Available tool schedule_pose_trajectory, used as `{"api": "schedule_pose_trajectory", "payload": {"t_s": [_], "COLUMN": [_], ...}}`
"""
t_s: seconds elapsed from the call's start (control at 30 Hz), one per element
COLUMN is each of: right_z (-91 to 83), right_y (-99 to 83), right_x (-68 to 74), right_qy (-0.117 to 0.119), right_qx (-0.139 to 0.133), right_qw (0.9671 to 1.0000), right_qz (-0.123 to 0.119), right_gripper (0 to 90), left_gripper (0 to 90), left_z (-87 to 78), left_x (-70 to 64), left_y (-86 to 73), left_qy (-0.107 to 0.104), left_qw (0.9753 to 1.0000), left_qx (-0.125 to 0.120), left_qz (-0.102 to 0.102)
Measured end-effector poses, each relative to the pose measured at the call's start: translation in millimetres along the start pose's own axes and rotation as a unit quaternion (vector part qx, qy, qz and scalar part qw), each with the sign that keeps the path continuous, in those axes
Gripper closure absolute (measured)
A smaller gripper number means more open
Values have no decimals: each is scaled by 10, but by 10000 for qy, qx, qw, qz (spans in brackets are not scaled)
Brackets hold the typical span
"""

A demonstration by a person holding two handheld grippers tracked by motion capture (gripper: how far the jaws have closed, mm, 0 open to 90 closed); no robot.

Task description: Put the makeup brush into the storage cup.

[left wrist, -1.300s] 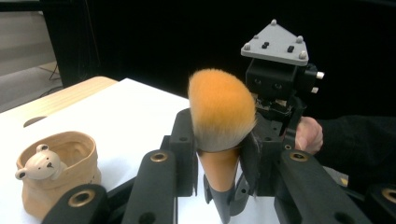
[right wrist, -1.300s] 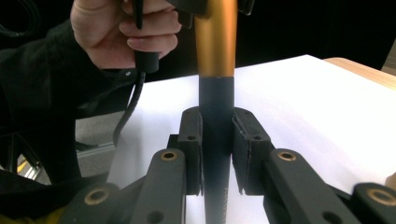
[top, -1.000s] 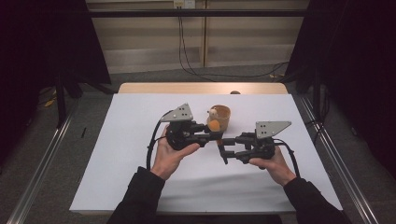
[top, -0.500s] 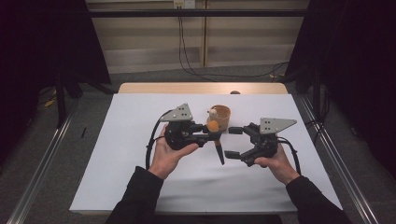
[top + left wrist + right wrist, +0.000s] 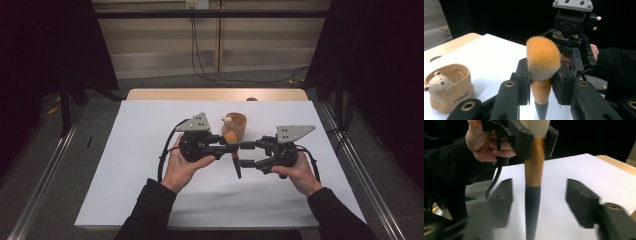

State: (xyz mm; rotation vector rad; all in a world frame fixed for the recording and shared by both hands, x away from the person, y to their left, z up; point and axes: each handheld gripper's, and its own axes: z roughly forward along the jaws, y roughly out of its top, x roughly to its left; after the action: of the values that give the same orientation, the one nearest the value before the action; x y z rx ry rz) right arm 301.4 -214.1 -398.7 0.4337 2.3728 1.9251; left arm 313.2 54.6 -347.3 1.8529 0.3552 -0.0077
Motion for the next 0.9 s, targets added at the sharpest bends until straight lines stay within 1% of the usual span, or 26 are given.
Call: {"api": "schedule_pose_trajectory", "payload": {"t_s": [0.03,0.07,0.13,0.17,0.27,0.3,0.33,0.37,0.4,0.47,0.5,0.53,0.57,0.6,0.67,0.7,0.73,0.83,0.9], "right_z": [3,13,27,39,54,66,76,88,97,97,96,99,100,105,115,121,121,123,121], "right_y": [-3,0,4,3,-4,-8,-11,-12,-12,-12,-8,-7,-7,-8,-11,-11,-12,-8,-7], "right_x": [5,6,19,25,25,26,32,36,38,35,31,31,34,37,35,38,40,37,38], "right_qy": [-8,67,35,5,-4,19,30,58,60,47,18,43,51,39,105,79,66,77,73], "right_qx": [-12,2,12,15,19,40,41,38,-6,-52,-41,-21,0,14,14,42,62,98,106], "right_qw": [10000,10000,10000,10000,10000,10000,10000,10000,10000,9999,9999,10000,10000,10000,9999,9999,9999,9999,9999], "right_qz": [21,41,-10,-27,56,36,40,44,78,102,112,83,79,71,72,57,78,89,100], "right_gripper": [427,442,482,485,479,481,494,544,635,652,658,668,698,706,727,728,730,735,736], "left_gripper": [691,692,692,691,692,692,691,692,691,692,691,692,691,691,691,691,691,692,692], "left_z": [3,18,42,42,62,68,64,68,69,76,79,84,83,88,100,100,99,97,105], "left_x": [-3,-8,-11,-12,-19,-25,-24,-24,-25,-31,-32,-34,-35,-34,-33,-35,-31,-29,-21], "left_y": [1,-5,-14,-12,-17,-18,-15,-16,-18,-18,-18,-18,-16,-19,-27,-28,-29,-32,-43], "left_qy": [28,8,-50,-19,-66,-75,-37,-42,-58,-38,-48,-38,-10,-31,-68,-40,-58,-26,-63], "left_qw": [10000,10000,10000,9999,9999,9999,9999,9999,9999,9998,9998,9998,9998,9998,9999,9999,9999,9998,9999], "left_qx": [64,63,47,114,92,84,140,138,157,171,169,169,194,174,138,150,147,168,87], "left_qz": [3,4,0,35,30,-1,28,30,26,39,37,58,68,56,40,43,37,44,20]}}
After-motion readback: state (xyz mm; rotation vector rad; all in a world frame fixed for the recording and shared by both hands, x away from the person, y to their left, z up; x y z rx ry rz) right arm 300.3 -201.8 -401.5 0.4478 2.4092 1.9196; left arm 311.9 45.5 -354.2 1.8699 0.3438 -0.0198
